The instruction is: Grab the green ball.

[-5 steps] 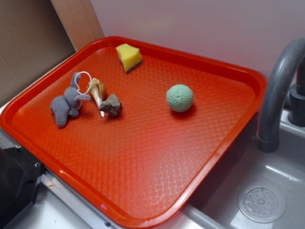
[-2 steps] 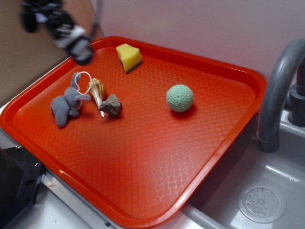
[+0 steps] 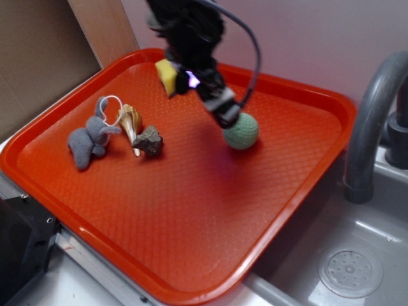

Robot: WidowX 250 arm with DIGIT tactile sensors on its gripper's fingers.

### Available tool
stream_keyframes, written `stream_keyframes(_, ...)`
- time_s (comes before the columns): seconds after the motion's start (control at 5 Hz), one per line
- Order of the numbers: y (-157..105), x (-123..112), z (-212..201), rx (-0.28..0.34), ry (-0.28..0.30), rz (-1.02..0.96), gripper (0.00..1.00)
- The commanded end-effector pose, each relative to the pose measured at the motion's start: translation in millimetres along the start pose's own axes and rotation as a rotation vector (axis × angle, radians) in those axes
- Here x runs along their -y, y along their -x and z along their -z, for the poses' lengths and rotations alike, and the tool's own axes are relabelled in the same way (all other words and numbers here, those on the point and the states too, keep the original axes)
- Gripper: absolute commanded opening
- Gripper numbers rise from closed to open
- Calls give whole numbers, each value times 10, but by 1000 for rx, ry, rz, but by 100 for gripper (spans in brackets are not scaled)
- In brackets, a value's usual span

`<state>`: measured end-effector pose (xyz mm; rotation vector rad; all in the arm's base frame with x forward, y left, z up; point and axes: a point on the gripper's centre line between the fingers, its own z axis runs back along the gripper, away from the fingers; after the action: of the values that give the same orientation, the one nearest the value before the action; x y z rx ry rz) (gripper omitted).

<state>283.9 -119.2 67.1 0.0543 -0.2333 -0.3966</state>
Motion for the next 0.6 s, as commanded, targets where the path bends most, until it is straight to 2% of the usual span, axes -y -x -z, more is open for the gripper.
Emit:
stream_keyframes(0.0, -36, 293, 321, -8, 162, 4, 0)
stream_keyframes(0.2, 3, 359, 373, -60, 218, -47, 0)
stream_keyframes(0.4, 31, 350, 287, -42, 192, -46, 0)
